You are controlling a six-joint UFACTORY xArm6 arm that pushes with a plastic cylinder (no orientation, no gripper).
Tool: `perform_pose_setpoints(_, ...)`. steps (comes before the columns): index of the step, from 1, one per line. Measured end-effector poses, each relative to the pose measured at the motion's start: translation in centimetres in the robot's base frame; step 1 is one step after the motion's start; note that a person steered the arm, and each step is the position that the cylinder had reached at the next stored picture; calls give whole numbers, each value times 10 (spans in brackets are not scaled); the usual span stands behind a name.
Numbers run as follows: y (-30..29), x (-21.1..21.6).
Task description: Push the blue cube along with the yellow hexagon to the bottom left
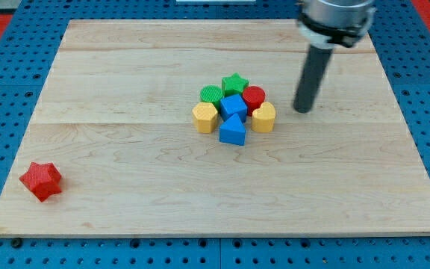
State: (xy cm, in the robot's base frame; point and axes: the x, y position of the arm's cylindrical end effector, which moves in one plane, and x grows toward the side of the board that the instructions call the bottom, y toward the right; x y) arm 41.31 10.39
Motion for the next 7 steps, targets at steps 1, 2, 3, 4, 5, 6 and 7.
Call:
perform_pose_setpoints(1,-93,8)
perform_pose_setpoints(2,-161,15)
perform_pose_setpoints(3,-174,15)
perform_pose_setpoints(4,-176,13)
perform_pose_setpoints(5,-176,13)
perform_pose_setpoints(6,-185,31)
perform_pose_setpoints(7,-213,36)
